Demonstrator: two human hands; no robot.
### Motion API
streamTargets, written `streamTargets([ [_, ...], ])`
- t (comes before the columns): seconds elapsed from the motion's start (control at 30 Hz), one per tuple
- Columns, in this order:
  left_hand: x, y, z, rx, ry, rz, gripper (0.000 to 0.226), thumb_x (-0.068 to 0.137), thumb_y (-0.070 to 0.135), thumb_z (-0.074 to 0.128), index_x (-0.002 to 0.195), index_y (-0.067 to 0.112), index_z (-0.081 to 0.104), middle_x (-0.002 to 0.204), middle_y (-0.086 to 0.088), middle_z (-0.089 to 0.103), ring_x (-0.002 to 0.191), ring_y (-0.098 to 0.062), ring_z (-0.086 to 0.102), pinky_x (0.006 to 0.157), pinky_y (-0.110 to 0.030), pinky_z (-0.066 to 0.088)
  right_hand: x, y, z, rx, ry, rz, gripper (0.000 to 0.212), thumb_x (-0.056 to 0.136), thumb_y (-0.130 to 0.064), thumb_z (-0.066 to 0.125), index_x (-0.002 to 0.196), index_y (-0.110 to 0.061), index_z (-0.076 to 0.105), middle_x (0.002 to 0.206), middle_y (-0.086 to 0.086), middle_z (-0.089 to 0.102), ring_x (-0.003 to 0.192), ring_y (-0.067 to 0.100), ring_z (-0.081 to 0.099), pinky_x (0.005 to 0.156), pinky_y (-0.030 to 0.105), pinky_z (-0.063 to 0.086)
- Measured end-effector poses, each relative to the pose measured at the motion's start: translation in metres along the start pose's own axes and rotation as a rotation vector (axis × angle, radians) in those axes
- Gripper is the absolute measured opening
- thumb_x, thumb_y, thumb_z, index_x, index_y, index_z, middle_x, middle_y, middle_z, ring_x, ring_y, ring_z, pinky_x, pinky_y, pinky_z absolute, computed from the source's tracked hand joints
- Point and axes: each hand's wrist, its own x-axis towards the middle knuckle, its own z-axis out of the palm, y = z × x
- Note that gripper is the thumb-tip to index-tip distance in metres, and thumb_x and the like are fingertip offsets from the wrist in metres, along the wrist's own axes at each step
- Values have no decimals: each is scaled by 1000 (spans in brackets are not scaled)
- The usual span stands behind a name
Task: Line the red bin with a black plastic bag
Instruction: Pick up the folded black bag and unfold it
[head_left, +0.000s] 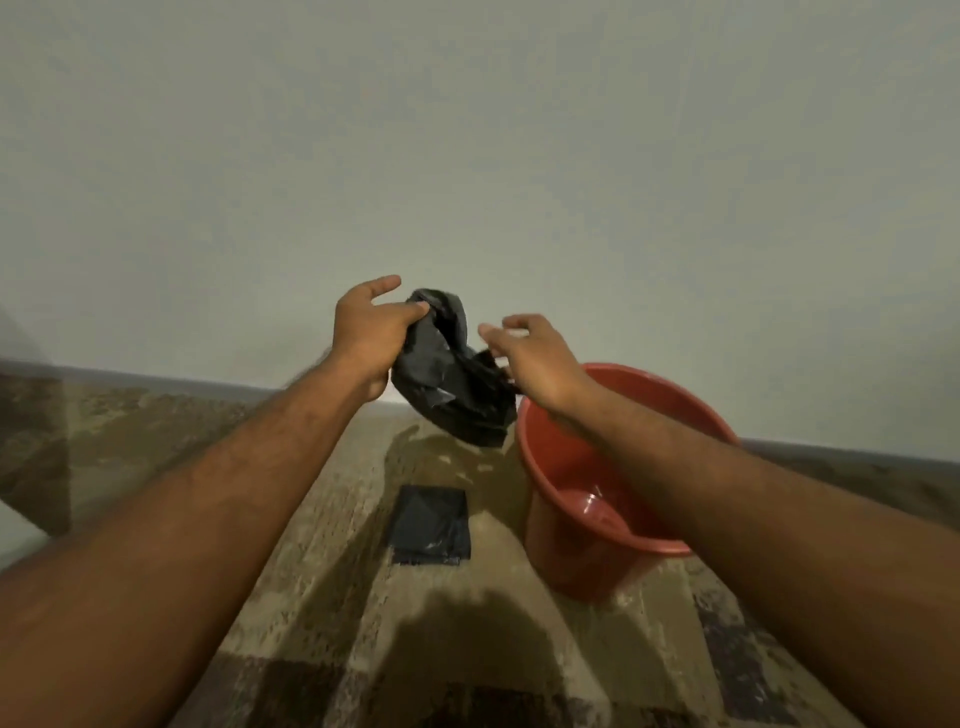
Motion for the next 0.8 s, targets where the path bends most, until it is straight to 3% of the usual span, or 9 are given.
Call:
streamTargets([
  [0.07, -4, 31, 8, 125, -67, 47, 52, 82, 9, 74, 131, 18, 59, 107, -14, 70, 90, -25, 71, 72, -31, 59, -19, -8, -11, -27, -23, -6, 59, 91, -47, 62, 133, -12, 42, 113, 6, 63, 98, 20, 65, 91, 42, 54],
  [0.13, -8, 55, 15, 220, -117, 90, 48, 81, 10, 75, 127, 19, 62, 106, -11, 70, 85, -21, 71, 66, -27, 57, -36, -13, -15, -22, 7, -51, 52, 89, -53, 61, 120, -13, 49, 108, 6, 65, 93, 18, 66, 84, 37, 55],
  [0.27, -14, 78, 25, 276, -119, 120, 36, 82, 12, 74, 117, 20, 68, 108, -10, 70, 90, -20, 71, 80, -31, 59, -59, -18, -7, 76, -5, -112, 51, 86, -59, 58, 116, -17, 55, 104, -2, 64, 93, 10, 65, 76, 22, 50],
  [0.33, -17, 80, 27, 219, -98, 98, 31, 84, 11, 72, 114, 19, 70, 106, -12, 72, 87, -20, 71, 80, -30, 59, -53, -11, 3, -65, -29, -104, 45, 86, -43, 69, 121, -18, 55, 107, 0, 64, 92, 14, 66, 74, 26, 55],
  [0.43, -22, 82, 29, 194, -105, 78, 30, 85, 9, 70, 114, 18, 70, 104, -13, 72, 84, -22, 70, 77, -29, 58, -38, -1, 9, -158, 62, -110, 21, 85, -17, 71, 105, -17, 63, 99, 4, 69, 85, 18, 68, 75, 31, 58],
  [0.57, -16, 92, 4, 520, -119, 232, 28, 84, 17, 73, 112, 18, 71, 97, -11, 73, 82, -22, 69, 80, -31, 55, -26, 11, -8, -44, 276, -111, 15, 88, -7, 68, 101, -14, 67, 93, -2, 69, 78, 10, 66, 73, 18, 55],
  [0.63, -11, 100, -19, 759, -168, 343, 27, 81, 32, 77, 105, 22, 72, 90, -6, 74, 81, -20, 69, 77, -30, 51, -22, 12, -23, -40, 415, -119, 15, 90, -9, 65, 104, -8, 70, 97, 4, 71, 86, 16, 66, 80, 24, 53],
  [0.73, -12, 111, -45, 1053, -403, 347, 32, 73, 49, 80, 91, 23, 74, 86, 4, 73, 81, -14, 67, 78, -32, 51, -19, 9, -36, -30, 493, -113, 18, 95, -15, 59, 99, -4, 73, 90, 7, 71, 85, 22, 66, 73, 26, 48],
  [0.8, -8, 115, -55, 1242, -543, 306, 17, 80, 37, 78, 81, 21, 72, 78, 3, 72, 75, -18, 67, 71, -32, 51, -17, 6, -44, 71, 533, -84, 20, 98, -17, 55, 89, -9, 72, 84, 9, 71, 74, 26, 69, 66, 34, 54],
])
